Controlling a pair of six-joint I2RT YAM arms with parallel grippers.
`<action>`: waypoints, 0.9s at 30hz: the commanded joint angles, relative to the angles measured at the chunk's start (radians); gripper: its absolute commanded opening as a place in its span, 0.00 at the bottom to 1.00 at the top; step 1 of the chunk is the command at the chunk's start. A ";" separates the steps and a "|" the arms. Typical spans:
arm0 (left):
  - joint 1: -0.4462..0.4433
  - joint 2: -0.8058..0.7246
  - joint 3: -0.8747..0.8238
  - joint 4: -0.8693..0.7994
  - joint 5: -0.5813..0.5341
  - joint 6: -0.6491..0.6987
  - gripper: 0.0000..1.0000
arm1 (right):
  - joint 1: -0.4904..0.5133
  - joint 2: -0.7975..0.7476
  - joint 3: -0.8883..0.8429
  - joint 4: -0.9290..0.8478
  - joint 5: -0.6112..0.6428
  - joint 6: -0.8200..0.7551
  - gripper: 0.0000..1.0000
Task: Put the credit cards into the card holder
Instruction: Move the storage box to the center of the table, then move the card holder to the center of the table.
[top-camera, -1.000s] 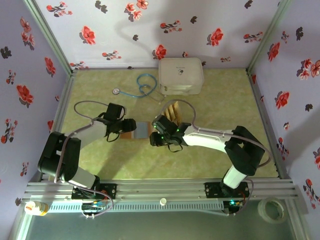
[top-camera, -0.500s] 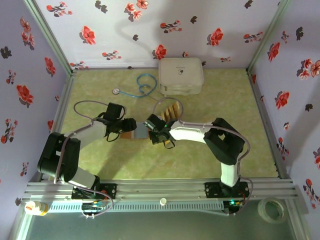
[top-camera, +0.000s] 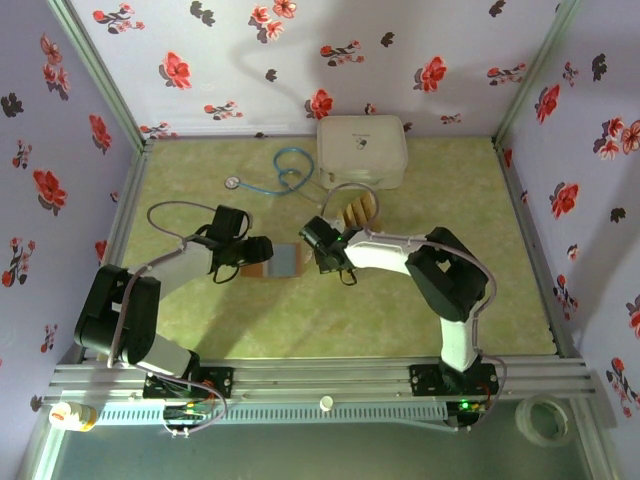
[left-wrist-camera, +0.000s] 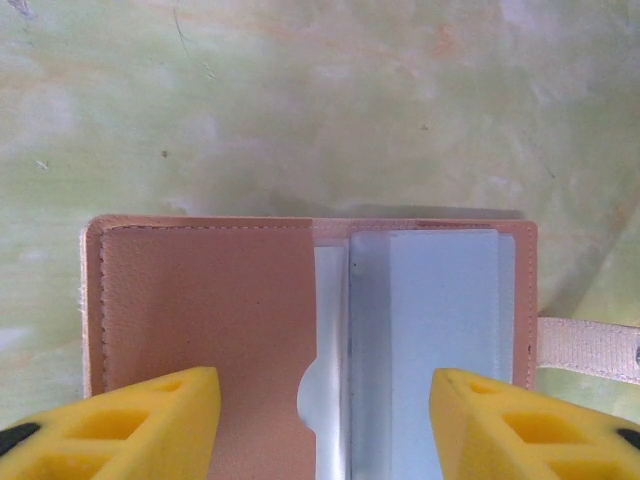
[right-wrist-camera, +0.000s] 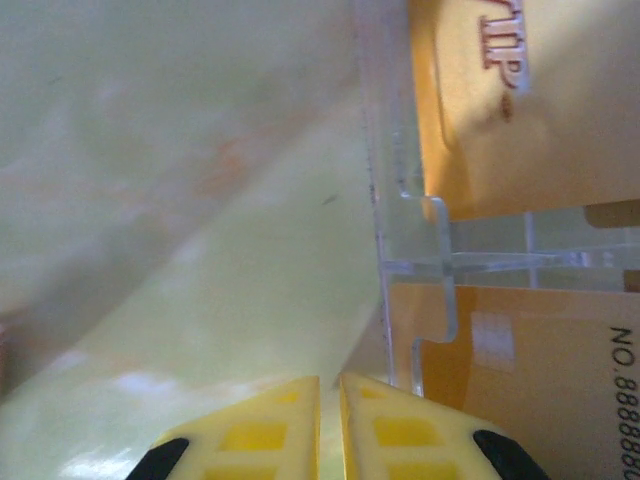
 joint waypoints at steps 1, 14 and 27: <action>0.007 -0.031 0.016 0.000 0.012 -0.003 0.58 | -0.054 -0.018 -0.052 -0.032 0.055 -0.019 0.13; 0.006 -0.025 0.015 0.008 0.016 -0.005 0.58 | -0.092 -0.213 -0.082 0.090 -0.308 0.030 0.34; 0.006 -0.021 0.013 -0.002 0.016 0.003 0.58 | -0.051 -0.024 0.018 0.213 -0.414 0.120 0.47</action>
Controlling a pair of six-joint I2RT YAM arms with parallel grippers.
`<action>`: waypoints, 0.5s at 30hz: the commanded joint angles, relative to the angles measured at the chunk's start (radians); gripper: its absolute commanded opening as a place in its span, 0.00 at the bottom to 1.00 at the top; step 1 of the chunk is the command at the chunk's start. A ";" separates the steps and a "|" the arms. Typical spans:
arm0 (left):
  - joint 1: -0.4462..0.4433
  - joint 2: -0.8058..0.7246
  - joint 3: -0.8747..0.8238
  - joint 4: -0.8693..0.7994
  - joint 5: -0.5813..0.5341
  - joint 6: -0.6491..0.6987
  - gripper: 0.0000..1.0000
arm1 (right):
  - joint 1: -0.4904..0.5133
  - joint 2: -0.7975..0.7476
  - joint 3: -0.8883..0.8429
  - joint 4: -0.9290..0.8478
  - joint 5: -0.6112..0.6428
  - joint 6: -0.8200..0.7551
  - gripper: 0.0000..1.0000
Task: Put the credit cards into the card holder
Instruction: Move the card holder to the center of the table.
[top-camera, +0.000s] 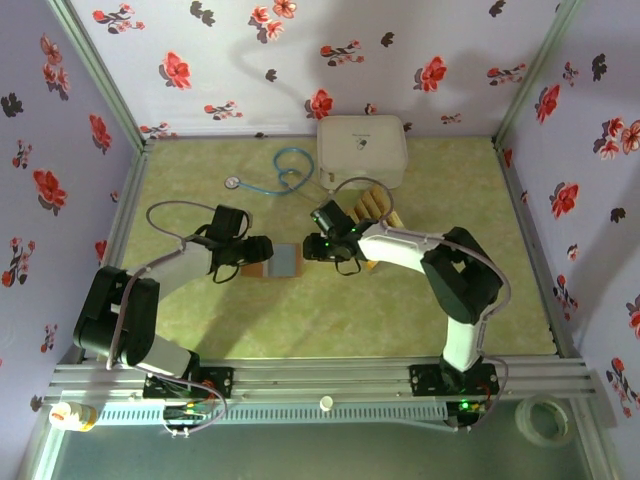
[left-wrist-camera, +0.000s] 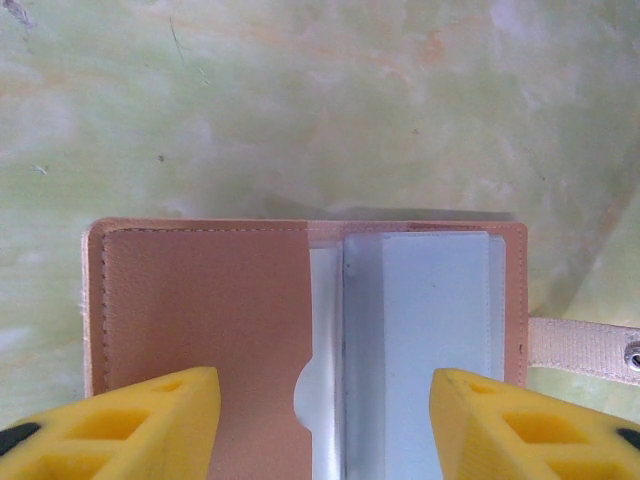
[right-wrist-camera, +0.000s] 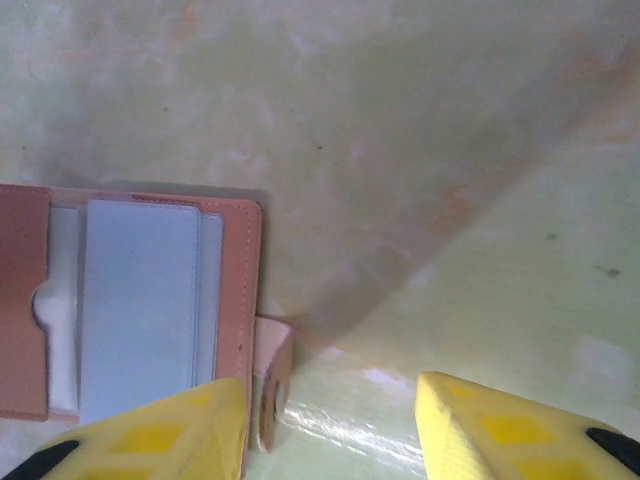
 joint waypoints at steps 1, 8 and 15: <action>0.007 -0.013 0.015 -0.004 0.013 0.004 0.58 | 0.005 0.043 0.036 0.036 -0.021 0.028 0.45; 0.004 -0.022 0.013 -0.012 0.019 0.006 0.58 | 0.002 0.055 0.019 0.064 -0.044 0.031 0.06; -0.026 -0.057 -0.016 0.006 0.019 -0.025 0.57 | 0.002 -0.030 -0.088 0.076 -0.058 0.024 0.00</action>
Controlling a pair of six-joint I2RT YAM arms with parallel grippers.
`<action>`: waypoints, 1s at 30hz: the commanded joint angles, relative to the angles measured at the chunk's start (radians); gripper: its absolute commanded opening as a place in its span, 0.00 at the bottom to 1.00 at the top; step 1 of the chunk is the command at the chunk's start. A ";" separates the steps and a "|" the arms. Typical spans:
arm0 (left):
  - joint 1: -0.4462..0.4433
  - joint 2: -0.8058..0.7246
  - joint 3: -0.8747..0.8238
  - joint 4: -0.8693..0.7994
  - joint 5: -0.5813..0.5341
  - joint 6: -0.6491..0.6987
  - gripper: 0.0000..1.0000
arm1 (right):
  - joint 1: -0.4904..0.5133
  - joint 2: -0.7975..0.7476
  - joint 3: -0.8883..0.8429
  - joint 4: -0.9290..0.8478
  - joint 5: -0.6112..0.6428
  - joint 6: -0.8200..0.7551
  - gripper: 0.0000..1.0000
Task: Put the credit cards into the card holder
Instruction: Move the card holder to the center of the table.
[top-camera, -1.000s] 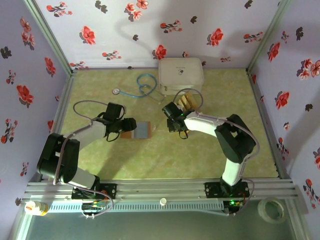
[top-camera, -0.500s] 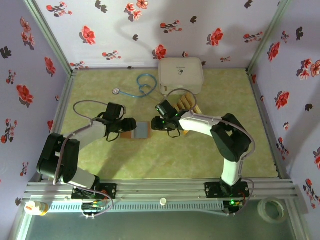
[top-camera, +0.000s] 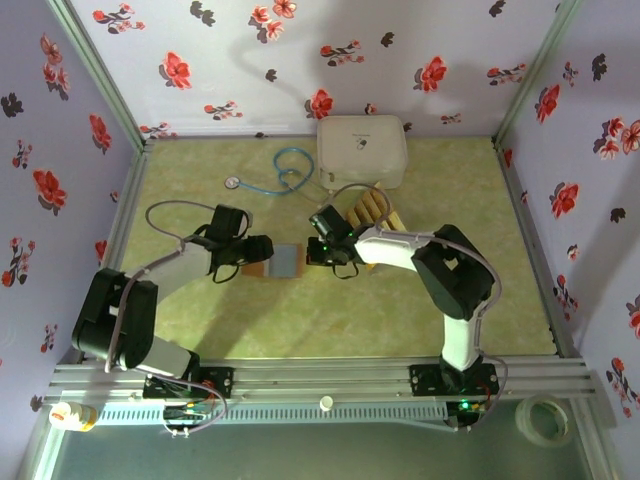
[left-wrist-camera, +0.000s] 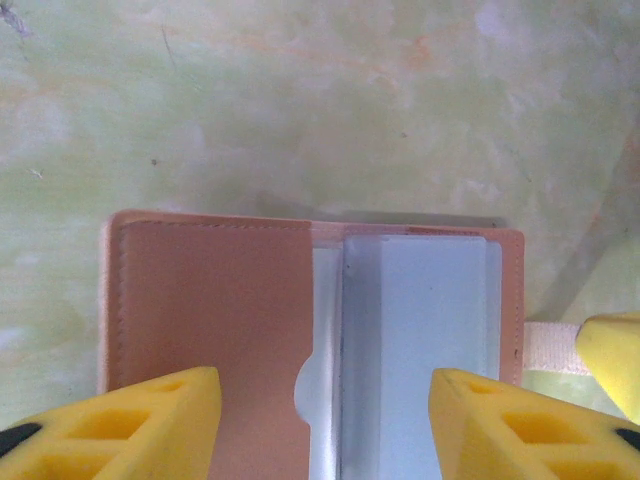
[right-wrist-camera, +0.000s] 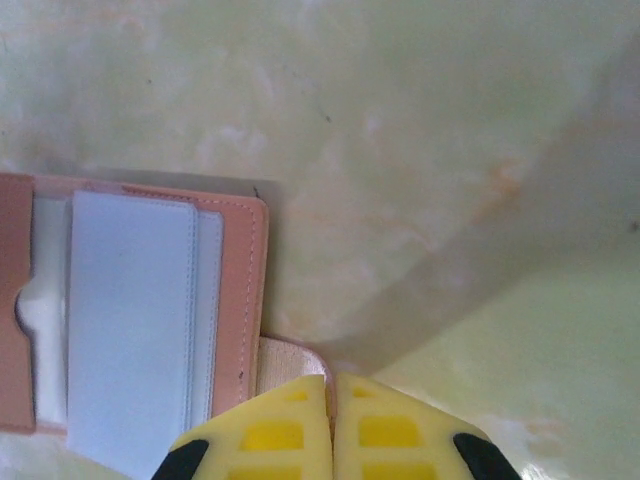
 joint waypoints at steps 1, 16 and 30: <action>-0.027 -0.045 -0.018 0.010 0.015 -0.028 0.57 | -0.001 -0.071 -0.061 0.004 -0.022 -0.002 0.00; -0.173 -0.086 -0.115 0.103 -0.016 -0.146 0.57 | -0.038 -0.190 -0.221 -0.034 0.028 -0.096 0.00; -0.210 -0.064 -0.083 0.089 -0.030 -0.138 0.57 | -0.069 -0.258 -0.186 -0.085 0.015 -0.101 0.42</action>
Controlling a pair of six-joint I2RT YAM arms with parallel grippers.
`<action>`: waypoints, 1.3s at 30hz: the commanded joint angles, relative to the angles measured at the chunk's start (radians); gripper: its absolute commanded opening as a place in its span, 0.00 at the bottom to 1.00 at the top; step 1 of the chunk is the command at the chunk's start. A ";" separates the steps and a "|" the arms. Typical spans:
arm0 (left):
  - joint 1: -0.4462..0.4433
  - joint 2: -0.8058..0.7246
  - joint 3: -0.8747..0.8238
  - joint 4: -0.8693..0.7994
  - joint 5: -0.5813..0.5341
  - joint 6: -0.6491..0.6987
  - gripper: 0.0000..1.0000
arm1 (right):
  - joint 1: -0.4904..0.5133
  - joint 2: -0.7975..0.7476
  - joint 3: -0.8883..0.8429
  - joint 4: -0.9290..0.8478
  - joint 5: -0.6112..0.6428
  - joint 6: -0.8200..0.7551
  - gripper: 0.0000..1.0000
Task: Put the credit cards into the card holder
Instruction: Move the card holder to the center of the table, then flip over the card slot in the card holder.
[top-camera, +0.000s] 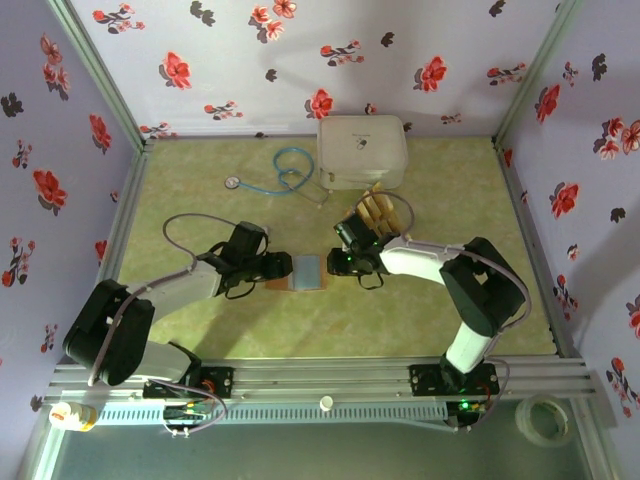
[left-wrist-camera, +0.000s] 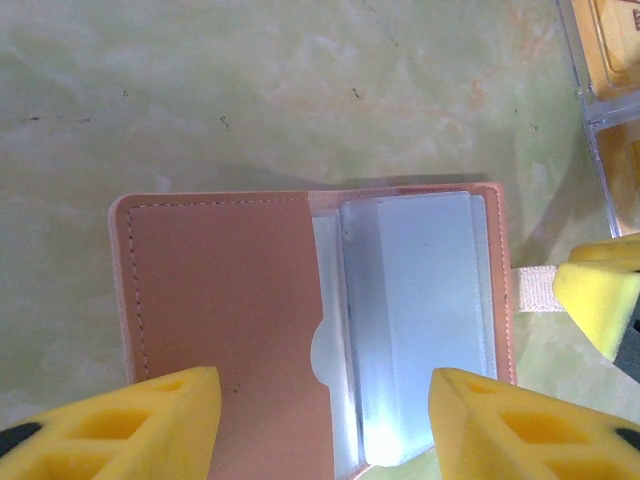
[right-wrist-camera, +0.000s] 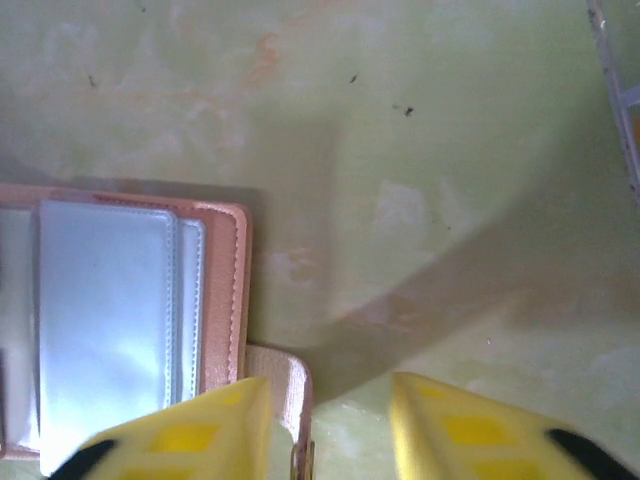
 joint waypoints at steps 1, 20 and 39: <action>-0.007 0.009 0.032 -0.011 -0.022 0.005 0.57 | -0.005 -0.092 0.013 -0.044 0.003 0.004 0.45; -0.007 0.073 0.112 -0.101 -0.082 0.056 0.57 | -0.002 -0.118 0.146 -0.073 -0.050 0.043 0.48; -0.007 0.095 0.101 -0.091 -0.102 0.075 0.54 | 0.037 0.102 0.233 0.001 -0.103 0.057 0.39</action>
